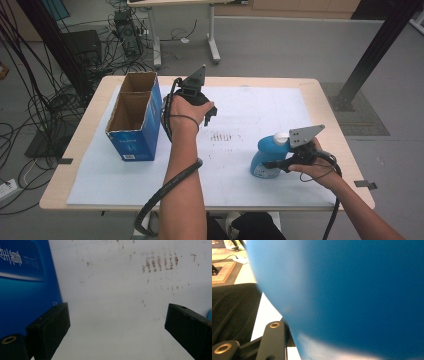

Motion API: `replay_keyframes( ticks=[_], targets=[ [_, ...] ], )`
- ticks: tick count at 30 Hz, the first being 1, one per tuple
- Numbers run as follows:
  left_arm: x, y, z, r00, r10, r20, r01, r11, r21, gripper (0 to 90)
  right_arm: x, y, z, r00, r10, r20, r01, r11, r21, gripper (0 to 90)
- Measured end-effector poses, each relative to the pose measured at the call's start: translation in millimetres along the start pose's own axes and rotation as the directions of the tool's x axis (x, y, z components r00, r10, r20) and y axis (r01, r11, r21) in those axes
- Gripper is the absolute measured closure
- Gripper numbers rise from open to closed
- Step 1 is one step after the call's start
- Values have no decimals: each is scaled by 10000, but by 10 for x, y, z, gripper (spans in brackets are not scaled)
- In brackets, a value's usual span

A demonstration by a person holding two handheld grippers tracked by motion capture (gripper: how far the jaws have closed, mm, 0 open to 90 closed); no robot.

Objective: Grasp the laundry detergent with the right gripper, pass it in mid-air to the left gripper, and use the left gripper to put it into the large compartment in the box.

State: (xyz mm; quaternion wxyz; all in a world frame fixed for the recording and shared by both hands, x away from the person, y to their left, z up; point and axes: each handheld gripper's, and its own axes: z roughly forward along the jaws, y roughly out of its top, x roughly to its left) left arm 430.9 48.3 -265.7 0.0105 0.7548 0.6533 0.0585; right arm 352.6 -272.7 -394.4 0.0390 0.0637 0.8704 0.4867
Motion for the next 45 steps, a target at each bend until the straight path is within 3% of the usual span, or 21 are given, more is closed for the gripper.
replay_keyframes(
  ticks=[7, 12, 17, 22, 27, 34, 40, 45],
  targets=[
    [37, -14, -92, 9999, 102, 48, -101, 9999, -100, 64, 14, 52, 17, 10000, 18, 72, -20, 9997, 249, 453],
    [84, -7, -240, 9993, 353, 140, -349, 9990, -263, 63, 11, 132, 9, 9996, 287, 14, -287, 9991, 303, 451],
    [137, 8, -361, 9983, 543, 228, -534, 9978, -393, 62, -29, 283, -29, 9963, 860, 26, -860, 9957, 343, 450],
    [192, 44, -513, 9960, 845, 299, -827, 9950, -557, 62, -86, 478, -54, 9951, 972, 168, -980, 9939, 515, 450],
    [244, 87, -662, 9929, 1131, 374, -1103, 9915, -695, 62, -165, 664, -78, 9898, 1413, 199, -1422, 9886, 502, 450],
    [319, 160, -893, 9786, 1997, 496, -1948, 9768, -886, 62, -308, 986, -59, 9877, 1546, 218, -1556, 9862, 573, 449],
    [417, 206, -1122, 9574, 2832, 572, -2763, 9553, -1050, 57, -454, 1277, 1, 9877, 1557, 118, -1561, 9867, 450, 449],
    [511, 217, -1320, 9443, 3256, 477, -3178, 9400, -1242, 56, -583, 1541, 84, 9898, 1422, 15, -1421, 9890, 418, 448]
  ],
)
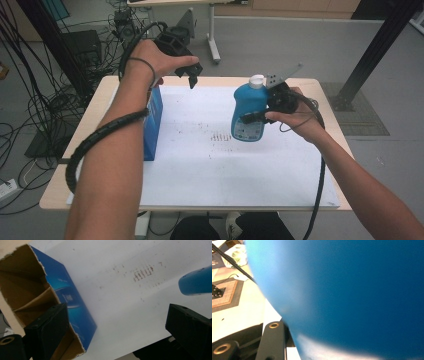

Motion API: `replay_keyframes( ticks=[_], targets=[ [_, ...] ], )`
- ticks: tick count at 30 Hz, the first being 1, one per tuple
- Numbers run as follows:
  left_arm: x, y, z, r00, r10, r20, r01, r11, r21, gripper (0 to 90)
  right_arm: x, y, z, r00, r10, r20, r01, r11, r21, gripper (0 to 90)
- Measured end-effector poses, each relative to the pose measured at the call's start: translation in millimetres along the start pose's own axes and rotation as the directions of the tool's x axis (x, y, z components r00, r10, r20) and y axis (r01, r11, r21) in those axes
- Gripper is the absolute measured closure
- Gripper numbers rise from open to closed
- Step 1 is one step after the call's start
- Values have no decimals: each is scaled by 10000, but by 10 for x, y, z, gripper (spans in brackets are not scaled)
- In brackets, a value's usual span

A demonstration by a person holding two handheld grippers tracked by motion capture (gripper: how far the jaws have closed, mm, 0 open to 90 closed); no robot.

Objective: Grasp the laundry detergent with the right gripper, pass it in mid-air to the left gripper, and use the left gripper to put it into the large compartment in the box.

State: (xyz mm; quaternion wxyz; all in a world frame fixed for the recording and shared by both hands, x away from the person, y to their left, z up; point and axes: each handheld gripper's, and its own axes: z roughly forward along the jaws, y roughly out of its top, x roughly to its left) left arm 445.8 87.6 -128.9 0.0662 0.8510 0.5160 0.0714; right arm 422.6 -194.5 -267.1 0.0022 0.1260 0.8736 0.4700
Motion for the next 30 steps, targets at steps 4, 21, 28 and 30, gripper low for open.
replay_keyframes(
  ticks=[4, 21, 28, 30],
  targets=[
    [60, -17, -175, 9981, 620, 39, -618, 9977, -278, 56, -55, 205, 91, 9998, -148, -149, 147, 9999, -55, 448],
    [-34, -27, -467, 9421, 3349, -144, -3352, 9410, -464, 57, -208, 567, 665, 9956, -503, -787, 528, 9981, 306, 446],
    [-108, -41, -416, 9030, 4297, -11, -4291, 9015, -564, 58, -185, 617, 846, 9908, -726, -1141, 770, 9964, 347, 446],
    [-131, -52, -381, 8913, 4534, 36, -4528, 8904, -465, 58, -171, 623, 888, 9890, -830, -1227, 873, 9957, 303, 446]
  ],
)
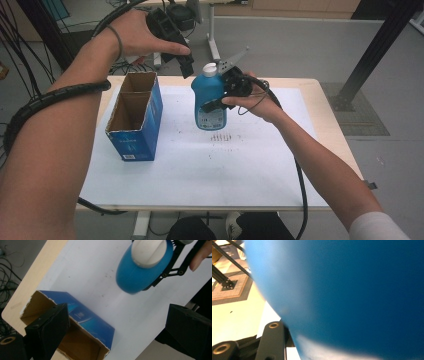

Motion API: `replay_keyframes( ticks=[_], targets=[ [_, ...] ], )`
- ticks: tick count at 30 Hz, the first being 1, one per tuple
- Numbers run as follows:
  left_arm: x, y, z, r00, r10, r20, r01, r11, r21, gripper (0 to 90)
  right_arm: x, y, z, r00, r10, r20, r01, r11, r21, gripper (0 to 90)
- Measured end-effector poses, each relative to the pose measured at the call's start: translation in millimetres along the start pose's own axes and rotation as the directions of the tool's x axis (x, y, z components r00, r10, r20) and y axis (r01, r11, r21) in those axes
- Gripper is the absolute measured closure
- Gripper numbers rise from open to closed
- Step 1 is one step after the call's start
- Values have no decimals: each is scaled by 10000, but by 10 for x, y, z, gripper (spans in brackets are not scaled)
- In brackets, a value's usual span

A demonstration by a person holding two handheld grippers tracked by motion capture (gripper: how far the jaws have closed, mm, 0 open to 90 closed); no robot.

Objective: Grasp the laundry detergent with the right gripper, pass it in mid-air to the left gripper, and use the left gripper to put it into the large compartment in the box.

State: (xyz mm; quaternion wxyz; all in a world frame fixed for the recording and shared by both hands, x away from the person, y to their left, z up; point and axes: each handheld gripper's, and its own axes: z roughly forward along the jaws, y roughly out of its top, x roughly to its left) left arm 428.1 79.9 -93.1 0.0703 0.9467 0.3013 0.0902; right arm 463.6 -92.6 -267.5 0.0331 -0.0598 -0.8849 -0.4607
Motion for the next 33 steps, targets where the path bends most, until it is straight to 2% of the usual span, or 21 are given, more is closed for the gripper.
replay_keyframes(
  ticks=[5, 9, 12, 16, 18, 22, 29, 30, 33],
  targets=[
    [-76, 13, 92, 9985, 544, -11, -543, 9979, 346, 59, 58, 9, 121, 9989, -424, -202, 425, 9991, 52, 446],
    [-155, 33, 131, 9950, 1001, 77, -1003, 9936, 510, 59, 105, 6, 179, 9971, -608, -447, 606, 9981, -50, 446],
    [-208, 47, 168, 9935, 1137, 68, -1139, 9918, 576, 59, 125, 0, 197, 9965, -684, -490, 681, 9976, -95, 446],
    [-291, 67, 237, 9903, 1357, 302, -1374, 9883, 661, 54, 168, -11, 221, 9948, -829, -594, 824, 9965, -113, 446],
    [-334, 77, 282, 9873, 1554, 328, -1576, 9843, 790, 54, 224, 0, 221, 9923, -1099, -577, 1098, 9939, -54, 446],
    [-398, 91, 338, 9801, 1927, 487, -1963, 9767, 863, 56, 290, 24, 208, 9886, -1318, -735, 1306, 9912, -202, 445],
    [-477, 128, 414, 9711, 2249, 797, -2321, 9679, 964, 55, 410, 53, 230, 9819, -1682, -874, 1659, 9856, -326, 445],
    [-490, 126, 427, 9718, 2190, 870, -2269, 9692, 957, 55, 417, 45, 236, 9814, -1694, -903, 1664, 9852, -401, 446],
    [-508, 127, 462, 9691, 2277, 949, -2368, 9665, 994, 55, 430, 13, 259, 9812, -1660, -989, 1617, 9856, -504, 445]
  ],
)
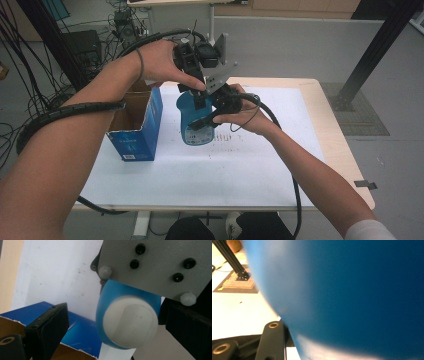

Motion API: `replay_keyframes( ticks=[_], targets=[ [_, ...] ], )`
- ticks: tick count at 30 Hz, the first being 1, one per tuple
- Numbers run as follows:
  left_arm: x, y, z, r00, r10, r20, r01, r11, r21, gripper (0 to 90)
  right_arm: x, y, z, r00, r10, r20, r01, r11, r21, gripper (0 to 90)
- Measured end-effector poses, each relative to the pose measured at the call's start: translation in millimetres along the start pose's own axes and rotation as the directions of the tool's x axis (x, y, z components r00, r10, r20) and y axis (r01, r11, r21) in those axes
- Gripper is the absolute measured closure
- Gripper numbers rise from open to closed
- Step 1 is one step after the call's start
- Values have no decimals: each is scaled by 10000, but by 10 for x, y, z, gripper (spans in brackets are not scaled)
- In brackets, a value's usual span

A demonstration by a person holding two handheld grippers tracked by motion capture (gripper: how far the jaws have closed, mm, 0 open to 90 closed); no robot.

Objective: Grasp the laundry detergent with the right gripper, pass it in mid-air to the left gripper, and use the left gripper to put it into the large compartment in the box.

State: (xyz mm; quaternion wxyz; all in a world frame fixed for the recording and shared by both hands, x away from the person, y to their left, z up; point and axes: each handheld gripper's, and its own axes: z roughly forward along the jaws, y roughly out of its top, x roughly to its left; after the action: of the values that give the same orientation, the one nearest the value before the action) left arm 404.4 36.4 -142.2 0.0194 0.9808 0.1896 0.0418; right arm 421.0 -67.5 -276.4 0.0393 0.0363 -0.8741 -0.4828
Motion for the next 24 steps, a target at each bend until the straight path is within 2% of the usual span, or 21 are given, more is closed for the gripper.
replay_keyframes(
  ticks=[3, 9, 14, 19, 21, 24],
  targets=[
    [-21, 14, 38, 9999, 145, 94, -146, 9998, 105, 55, 25, -12, 23, 10000, -86, -4, 86, 9998, 186, 445],
    [-36, 21, 105, 9994, 247, 225, -253, 9993, 281, 57, 43, -21, 35, 9998, -165, -70, 165, 9999, 42, 445],
    [-60, 24, 131, 9991, 245, 334, -248, 9997, 78, 58, 70, -16, 15, 9999, -31, -103, 31, 10000, 30, 445],
    [-84, 38, 144, 9986, 419, 321, -422, 9991, 84, 60, 95, -13, -5, 9999, 58, -142, -57, 10000, 19, 445],
    [-90, 40, 151, 9985, 430, 334, -435, 9990, 118, 60, 75, -15, -1, 9994, -348, -85, 346, 9991, -252, 445],
    [-101, 39, 173, 9983, 433, 396, -439, 9989, 138, 60, 78, -21, -9, 9993, -369, -110, 365, 9988, -333, 445]
  ],
)
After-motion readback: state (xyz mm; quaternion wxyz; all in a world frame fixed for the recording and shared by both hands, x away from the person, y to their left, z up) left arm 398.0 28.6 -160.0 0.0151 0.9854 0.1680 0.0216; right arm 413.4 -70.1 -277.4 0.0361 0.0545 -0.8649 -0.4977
